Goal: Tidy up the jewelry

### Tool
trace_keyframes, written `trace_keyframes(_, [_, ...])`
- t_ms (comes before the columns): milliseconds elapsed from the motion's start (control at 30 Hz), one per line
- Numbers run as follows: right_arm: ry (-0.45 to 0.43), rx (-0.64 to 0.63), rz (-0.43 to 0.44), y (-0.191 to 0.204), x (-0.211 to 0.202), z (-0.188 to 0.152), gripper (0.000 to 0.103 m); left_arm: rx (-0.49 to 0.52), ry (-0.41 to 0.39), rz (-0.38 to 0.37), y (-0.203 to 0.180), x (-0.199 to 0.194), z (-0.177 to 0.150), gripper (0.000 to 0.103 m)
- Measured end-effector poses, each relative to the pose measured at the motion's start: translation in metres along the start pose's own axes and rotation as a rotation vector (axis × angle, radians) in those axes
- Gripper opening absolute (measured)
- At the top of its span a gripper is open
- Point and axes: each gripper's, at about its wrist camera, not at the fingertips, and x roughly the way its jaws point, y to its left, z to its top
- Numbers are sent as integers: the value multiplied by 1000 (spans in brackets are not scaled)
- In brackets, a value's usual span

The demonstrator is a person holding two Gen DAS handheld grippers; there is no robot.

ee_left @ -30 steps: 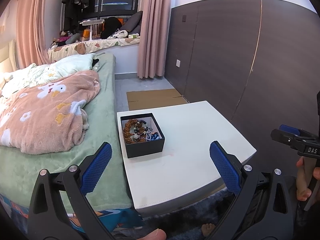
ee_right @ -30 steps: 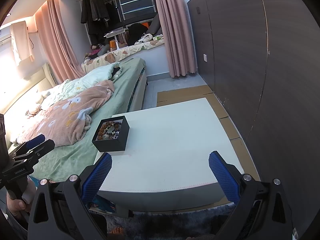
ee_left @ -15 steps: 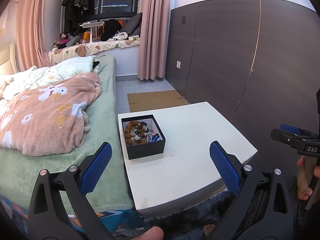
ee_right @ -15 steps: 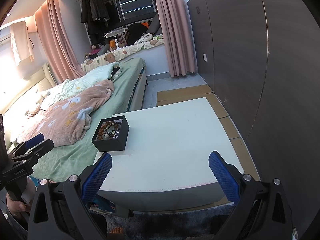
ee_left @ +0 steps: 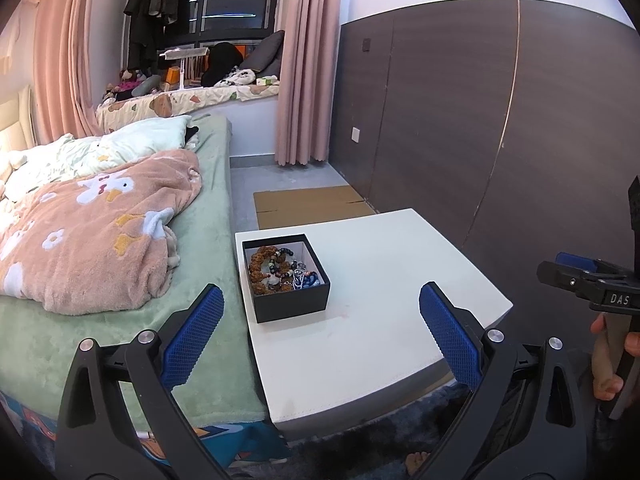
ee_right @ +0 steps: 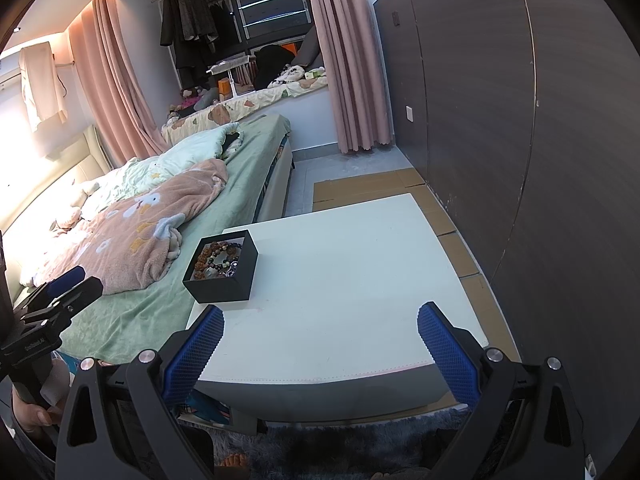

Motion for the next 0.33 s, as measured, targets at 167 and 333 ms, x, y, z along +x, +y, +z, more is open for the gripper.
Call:
trace_keyframes(167, [0, 0, 0, 0, 0, 0, 95, -2, 20, 6, 1, 2, 1, 98])
trace_keyframes(333, [1, 0, 0, -1, 0, 1, 95, -2, 24, 5, 1, 4, 1, 98])
